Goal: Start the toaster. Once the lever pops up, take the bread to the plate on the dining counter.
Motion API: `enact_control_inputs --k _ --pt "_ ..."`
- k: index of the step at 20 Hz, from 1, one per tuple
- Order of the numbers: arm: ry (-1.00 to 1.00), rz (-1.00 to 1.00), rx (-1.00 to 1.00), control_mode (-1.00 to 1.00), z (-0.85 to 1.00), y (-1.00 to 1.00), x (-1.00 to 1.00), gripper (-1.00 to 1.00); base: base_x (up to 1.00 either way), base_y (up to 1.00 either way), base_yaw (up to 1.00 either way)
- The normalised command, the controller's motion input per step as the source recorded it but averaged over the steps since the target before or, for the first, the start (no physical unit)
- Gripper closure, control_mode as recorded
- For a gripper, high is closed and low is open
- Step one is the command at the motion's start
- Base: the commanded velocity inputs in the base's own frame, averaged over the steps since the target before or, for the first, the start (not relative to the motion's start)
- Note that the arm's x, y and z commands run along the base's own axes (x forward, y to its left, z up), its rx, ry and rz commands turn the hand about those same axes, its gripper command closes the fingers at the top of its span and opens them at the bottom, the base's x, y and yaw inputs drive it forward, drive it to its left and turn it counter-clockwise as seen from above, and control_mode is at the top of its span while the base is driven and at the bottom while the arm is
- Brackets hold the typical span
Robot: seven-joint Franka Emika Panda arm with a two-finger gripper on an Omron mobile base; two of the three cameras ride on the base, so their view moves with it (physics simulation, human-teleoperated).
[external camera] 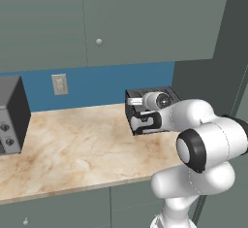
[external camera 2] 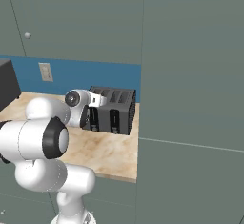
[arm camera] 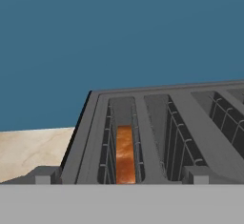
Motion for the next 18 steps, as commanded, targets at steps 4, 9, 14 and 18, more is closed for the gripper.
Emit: enact_control_inputs --k 4,9,14,18 --pt "0.00 0.00 0.00 -1.00 0.00 0.00 0.00 -1.00 0.00 0.00 0.00" --pt "0.00 0.00 0.00 -1.00 0.00 0.00 0.00 -1.00 0.00 0.00 0.00" --pt "0.00 0.00 0.00 -1.00 0.00 0.00 0.00 -1.00 0.00 0.00 0.00" --pt "0.00 0.00 0.00 -1.00 0.00 0.00 0.00 -1.00 0.00 0.00 0.00"
